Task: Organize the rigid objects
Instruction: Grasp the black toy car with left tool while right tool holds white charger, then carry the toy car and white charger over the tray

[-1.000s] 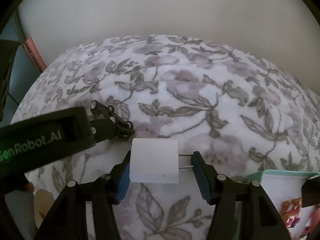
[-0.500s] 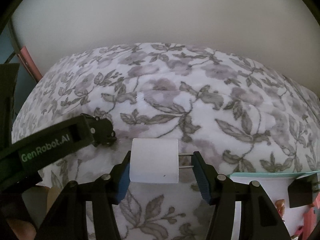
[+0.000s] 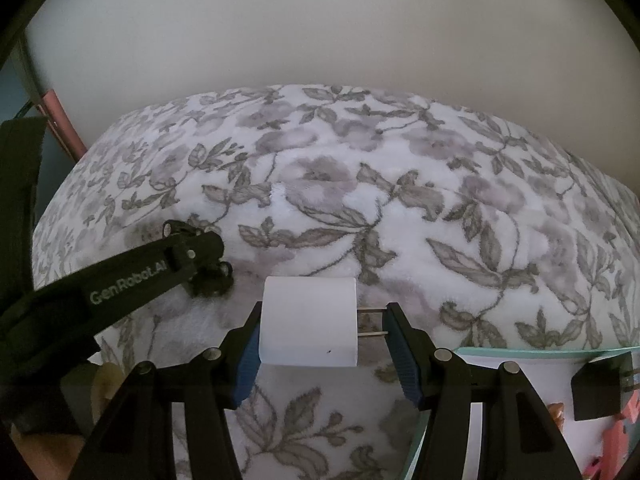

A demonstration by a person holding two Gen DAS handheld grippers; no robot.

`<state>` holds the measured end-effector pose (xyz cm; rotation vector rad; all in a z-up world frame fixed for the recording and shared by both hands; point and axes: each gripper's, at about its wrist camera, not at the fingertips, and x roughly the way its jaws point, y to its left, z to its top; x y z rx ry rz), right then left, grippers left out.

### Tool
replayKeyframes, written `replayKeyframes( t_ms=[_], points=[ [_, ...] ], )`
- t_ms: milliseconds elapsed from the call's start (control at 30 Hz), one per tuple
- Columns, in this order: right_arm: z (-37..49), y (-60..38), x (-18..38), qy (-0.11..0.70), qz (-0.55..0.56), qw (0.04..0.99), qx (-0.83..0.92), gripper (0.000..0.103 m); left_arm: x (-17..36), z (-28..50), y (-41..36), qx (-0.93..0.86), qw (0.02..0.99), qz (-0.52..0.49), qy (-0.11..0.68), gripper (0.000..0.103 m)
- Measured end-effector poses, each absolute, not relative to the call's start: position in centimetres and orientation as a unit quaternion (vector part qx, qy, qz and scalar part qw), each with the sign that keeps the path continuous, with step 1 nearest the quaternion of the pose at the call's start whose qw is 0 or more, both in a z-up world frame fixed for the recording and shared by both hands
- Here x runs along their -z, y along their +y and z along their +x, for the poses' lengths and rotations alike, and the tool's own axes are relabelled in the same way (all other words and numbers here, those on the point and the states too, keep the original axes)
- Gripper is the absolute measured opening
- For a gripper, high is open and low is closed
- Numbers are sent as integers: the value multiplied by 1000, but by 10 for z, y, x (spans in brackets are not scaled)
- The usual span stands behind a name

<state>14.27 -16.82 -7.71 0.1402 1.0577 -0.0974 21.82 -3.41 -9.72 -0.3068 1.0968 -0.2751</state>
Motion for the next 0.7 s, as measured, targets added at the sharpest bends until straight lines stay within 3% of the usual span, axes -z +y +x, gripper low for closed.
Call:
replayKeyframes(
  t_ms=[700],
  points=[
    [140, -182, 66, 501, 93, 858, 65, 60, 59, 216, -11, 137, 842, -173, 492, 30]
  ],
)
